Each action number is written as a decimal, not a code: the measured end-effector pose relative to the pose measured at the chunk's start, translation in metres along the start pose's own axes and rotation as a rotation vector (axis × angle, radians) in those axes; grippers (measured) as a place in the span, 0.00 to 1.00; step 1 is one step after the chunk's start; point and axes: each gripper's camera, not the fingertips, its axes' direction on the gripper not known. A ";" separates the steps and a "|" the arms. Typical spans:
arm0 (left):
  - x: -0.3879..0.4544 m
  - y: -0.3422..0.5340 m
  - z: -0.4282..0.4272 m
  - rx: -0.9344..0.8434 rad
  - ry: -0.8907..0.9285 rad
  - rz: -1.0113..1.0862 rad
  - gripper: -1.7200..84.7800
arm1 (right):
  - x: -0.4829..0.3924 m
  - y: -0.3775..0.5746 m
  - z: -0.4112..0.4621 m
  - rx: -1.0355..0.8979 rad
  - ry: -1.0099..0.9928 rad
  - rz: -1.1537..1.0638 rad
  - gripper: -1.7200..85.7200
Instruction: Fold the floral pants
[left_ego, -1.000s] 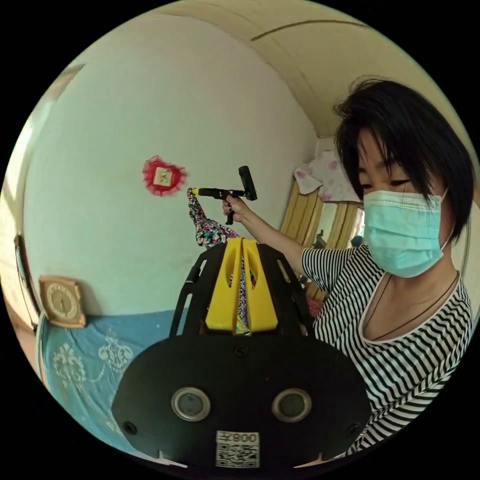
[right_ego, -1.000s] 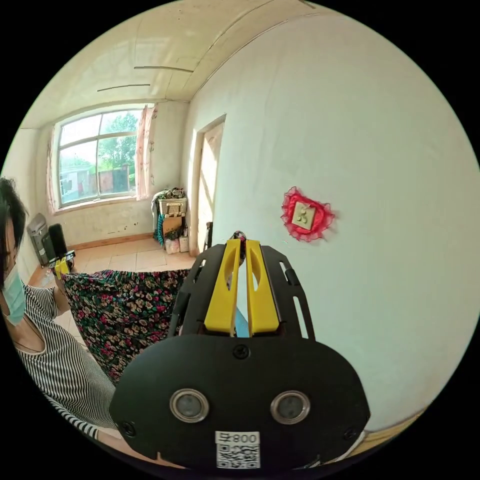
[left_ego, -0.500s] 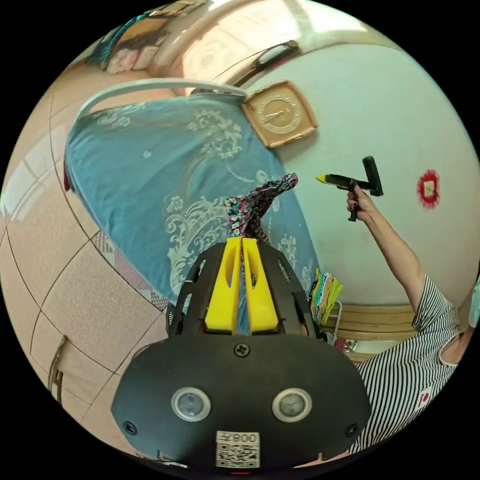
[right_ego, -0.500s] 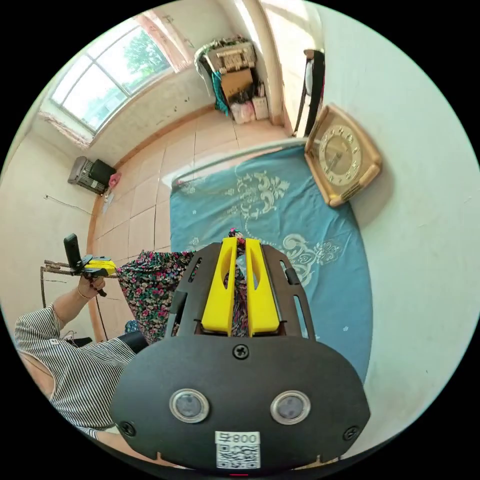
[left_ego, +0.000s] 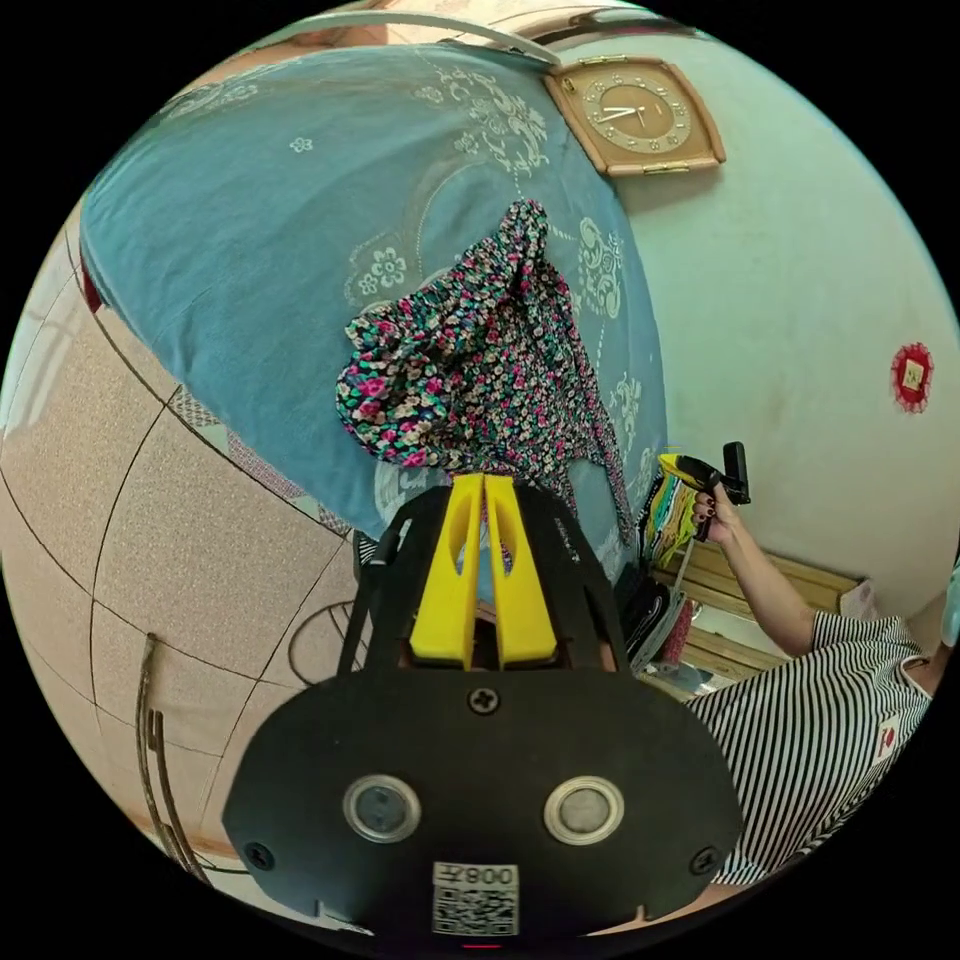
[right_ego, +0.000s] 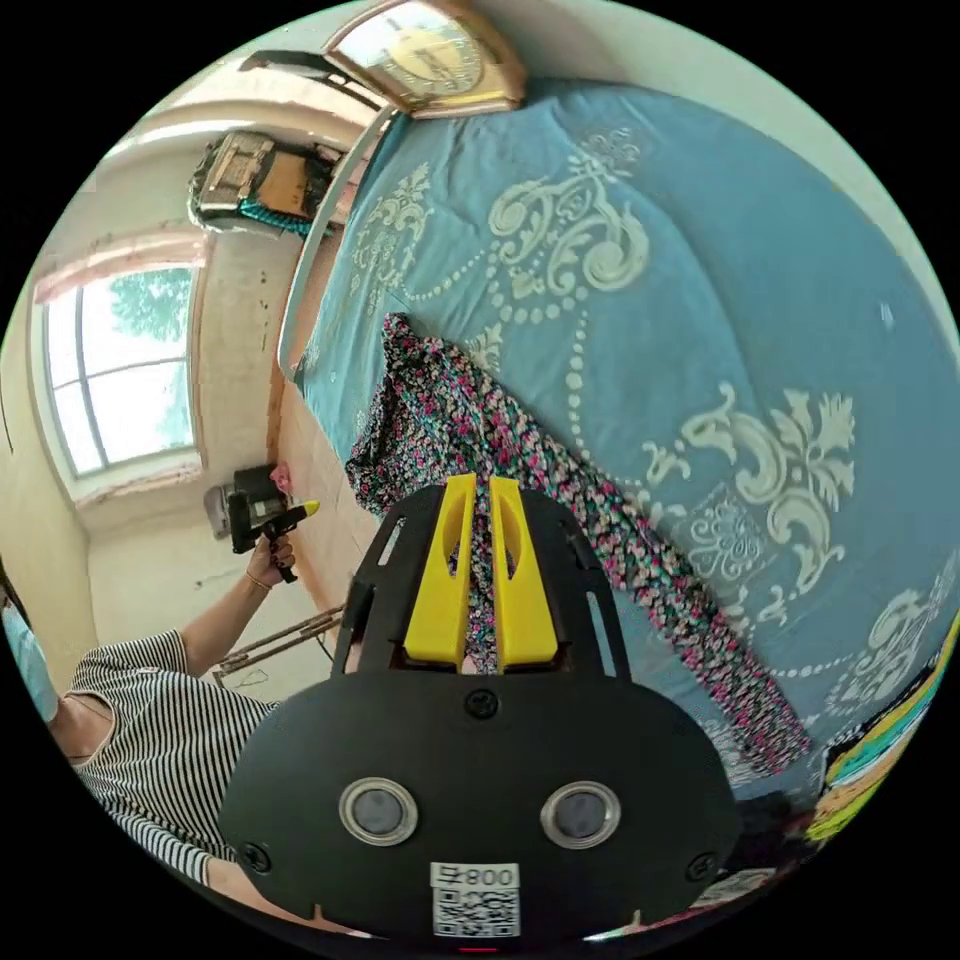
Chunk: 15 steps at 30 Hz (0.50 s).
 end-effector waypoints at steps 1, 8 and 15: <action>-0.004 -0.004 0.016 -0.041 -0.012 0.023 0.02 | 0.021 0.028 0.005 0.004 -0.034 0.059 0.04; 0.005 -0.013 0.126 -0.311 -0.194 0.254 0.02 | 0.082 0.183 0.069 -0.094 0.141 0.241 0.03; -0.012 -0.009 0.228 -0.385 -0.363 0.363 0.02 | 0.103 0.268 0.163 -0.212 0.299 0.201 0.03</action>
